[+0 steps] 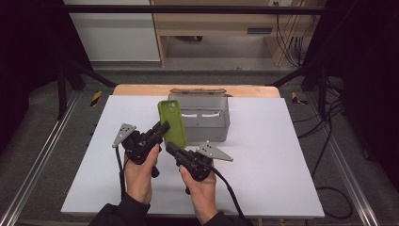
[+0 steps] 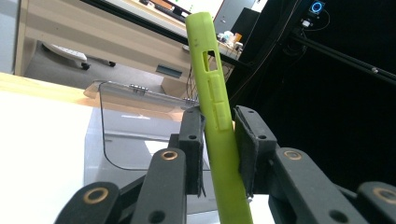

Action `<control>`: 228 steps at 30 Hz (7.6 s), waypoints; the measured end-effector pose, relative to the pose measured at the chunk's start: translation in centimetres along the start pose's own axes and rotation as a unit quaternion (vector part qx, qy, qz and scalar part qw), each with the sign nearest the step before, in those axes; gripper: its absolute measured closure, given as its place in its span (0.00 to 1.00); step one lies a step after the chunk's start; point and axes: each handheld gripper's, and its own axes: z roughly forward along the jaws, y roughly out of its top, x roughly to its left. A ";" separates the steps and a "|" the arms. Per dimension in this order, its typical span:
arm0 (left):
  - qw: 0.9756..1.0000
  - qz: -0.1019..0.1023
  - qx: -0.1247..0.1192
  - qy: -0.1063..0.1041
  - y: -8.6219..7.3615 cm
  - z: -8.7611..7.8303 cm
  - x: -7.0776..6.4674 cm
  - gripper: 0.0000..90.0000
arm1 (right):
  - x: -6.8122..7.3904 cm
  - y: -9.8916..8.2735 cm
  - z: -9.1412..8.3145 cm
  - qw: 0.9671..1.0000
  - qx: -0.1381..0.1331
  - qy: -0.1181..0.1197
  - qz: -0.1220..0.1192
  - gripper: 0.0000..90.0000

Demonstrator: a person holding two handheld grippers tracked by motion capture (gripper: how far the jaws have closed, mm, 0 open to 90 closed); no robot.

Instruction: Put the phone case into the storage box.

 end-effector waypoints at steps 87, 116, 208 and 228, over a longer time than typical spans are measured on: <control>0.982 0.133 0.069 0.112 10.0 7.4 0.2 0.87 | -12.5 0.9 -19.8 0.942 0.058 -0.207 -0.257 0.08; 0.983 0.097 0.072 0.138 8.3 12.6 2.7 0.87 | -12.1 0.0 -19.3 0.954 0.056 -0.138 -0.261 0.03; 0.955 0.145 0.186 0.180 0.9 15.0 4.4 0.87 | -11.8 -0.4 -18.5 0.952 0.071 -0.140 -0.263 0.04; 0.955 0.140 0.191 0.177 0.4 15.0 4.4 0.86 | -11.7 -0.5 -18.4 0.952 0.076 -0.143 -0.260 0.04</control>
